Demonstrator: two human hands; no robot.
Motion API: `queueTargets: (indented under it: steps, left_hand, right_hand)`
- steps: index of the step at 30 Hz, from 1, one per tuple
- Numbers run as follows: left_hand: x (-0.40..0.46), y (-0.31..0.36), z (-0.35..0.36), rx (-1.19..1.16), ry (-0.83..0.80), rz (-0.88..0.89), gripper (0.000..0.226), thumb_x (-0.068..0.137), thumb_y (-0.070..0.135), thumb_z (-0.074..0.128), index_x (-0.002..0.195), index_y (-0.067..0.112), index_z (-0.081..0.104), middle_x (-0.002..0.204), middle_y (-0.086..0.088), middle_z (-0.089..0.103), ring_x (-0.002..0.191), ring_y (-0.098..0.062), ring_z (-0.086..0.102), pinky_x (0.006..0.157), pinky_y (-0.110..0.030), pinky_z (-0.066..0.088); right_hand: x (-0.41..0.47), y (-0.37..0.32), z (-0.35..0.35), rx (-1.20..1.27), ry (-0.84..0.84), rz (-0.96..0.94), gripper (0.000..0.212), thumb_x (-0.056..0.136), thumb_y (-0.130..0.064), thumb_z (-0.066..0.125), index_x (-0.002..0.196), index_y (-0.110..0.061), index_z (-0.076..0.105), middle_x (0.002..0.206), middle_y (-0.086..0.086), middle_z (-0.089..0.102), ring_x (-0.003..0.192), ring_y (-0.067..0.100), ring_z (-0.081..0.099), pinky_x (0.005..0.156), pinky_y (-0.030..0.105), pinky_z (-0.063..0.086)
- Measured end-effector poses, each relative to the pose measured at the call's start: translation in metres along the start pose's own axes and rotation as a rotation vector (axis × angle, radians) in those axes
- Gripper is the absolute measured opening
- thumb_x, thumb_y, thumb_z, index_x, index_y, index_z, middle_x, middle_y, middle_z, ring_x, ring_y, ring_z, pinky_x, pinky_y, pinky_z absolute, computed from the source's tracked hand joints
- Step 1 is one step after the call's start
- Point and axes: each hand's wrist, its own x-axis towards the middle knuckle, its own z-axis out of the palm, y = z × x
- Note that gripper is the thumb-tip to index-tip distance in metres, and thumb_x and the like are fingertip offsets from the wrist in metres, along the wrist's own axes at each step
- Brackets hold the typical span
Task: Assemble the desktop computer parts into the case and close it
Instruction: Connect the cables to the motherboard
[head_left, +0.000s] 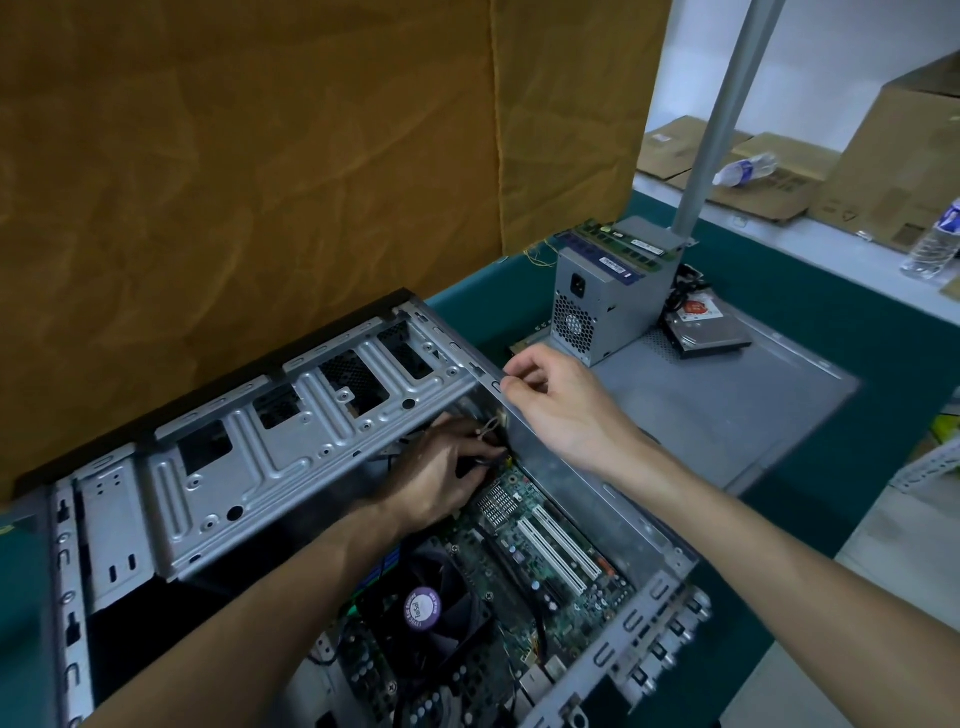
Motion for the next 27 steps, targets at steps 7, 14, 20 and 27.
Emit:
queueTargets:
  steps: [7,14,20,27]
  left_hand:
    - [-0.002,0.013,-0.015,0.24,-0.18,0.066,0.04,0.1,0.03,0.062,0.139,0.022,0.061,0.135,0.002,0.061,0.124,-0.012,0.054,0.108,-0.025,0.04]
    - [-0.015,0.051,-0.036,0.337,-0.024,-0.055,0.041,0.092,0.04,0.072,0.129,0.027,0.061,0.125,0.006,0.062,0.104,-0.015,0.064,0.08,-0.025,0.053]
    - [-0.029,0.054,-0.04,0.291,-0.269,0.011,0.028,0.096,0.043,0.066,0.117,0.024,0.071,0.122,0.007,0.064,0.115,-0.012,0.057,0.098,-0.032,0.05]
    - [-0.015,0.055,-0.044,0.415,-0.548,-0.004,0.054,0.11,0.032,0.034,0.162,0.029,0.02,0.166,-0.002,0.027,0.15,-0.022,0.029,0.118,-0.039,0.031]
  right_hand:
    - [-0.002,-0.004,-0.002,-0.017,0.001,0.005,0.007,0.099,-0.034,0.059,0.104,-0.029,0.062,0.102,-0.012,0.065,0.096,0.004,0.061,0.079,0.026,0.045]
    - [-0.003,-0.006,-0.002,-0.048,0.007,0.001,0.01,0.1,-0.033,0.058,0.105,-0.025,0.063,0.096,-0.01,0.067,0.092,0.006,0.063,0.078,0.025,0.049]
    - [-0.002,-0.007,-0.002,-0.068,0.01,-0.008,0.008,0.1,-0.032,0.058,0.102,-0.025,0.063,0.092,-0.01,0.068,0.089,0.007,0.064,0.073,0.02,0.047]
    - [-0.004,-0.009,-0.003,-0.073,0.012,-0.001,0.011,0.1,-0.033,0.058,0.103,-0.024,0.063,0.091,-0.009,0.067,0.084,0.006,0.061,0.065,0.022,0.043]
